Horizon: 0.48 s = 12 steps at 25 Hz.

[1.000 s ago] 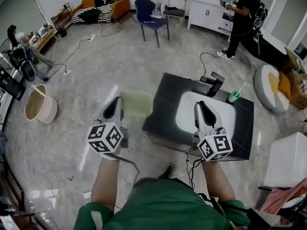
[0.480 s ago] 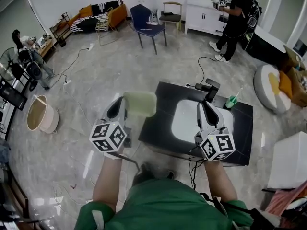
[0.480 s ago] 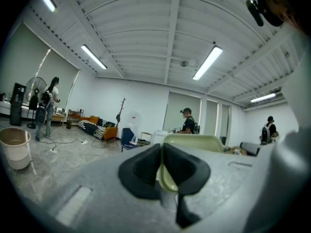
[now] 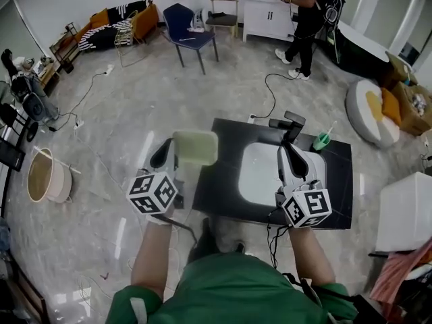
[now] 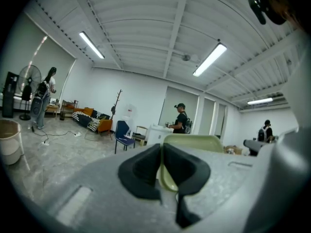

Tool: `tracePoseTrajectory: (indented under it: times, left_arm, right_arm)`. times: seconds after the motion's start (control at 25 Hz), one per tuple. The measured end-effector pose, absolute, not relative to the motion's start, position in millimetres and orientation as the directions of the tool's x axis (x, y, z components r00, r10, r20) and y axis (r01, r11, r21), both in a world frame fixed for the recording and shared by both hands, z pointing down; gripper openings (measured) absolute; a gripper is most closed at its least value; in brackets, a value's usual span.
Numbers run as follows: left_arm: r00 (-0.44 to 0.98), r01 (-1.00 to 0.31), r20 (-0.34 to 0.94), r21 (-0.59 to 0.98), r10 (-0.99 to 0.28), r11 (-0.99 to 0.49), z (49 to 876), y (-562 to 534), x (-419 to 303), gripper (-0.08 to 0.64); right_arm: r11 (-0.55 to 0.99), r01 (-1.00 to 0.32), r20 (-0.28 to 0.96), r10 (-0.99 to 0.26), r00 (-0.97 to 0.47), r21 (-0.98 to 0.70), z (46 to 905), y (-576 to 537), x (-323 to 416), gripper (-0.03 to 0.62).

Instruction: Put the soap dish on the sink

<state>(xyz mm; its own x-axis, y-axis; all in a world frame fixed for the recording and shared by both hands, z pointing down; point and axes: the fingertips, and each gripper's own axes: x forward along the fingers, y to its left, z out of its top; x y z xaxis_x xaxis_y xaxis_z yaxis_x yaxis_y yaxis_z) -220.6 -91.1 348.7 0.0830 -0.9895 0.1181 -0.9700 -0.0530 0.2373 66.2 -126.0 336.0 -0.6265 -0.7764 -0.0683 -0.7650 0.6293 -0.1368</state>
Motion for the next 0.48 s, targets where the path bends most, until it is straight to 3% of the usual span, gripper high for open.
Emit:
tracePoseTrajectory:
  times: [0.48]
  left_arm:
    - [0.227,-0.942,0.213,0.297,-0.950,-0.159,411.5,-191.9,-271.9,0.017]
  right_arm:
    - [0.503,-0.854,0.024,-0.859,-0.511,-0.135,362.8,-188.9,12.7,0.049]
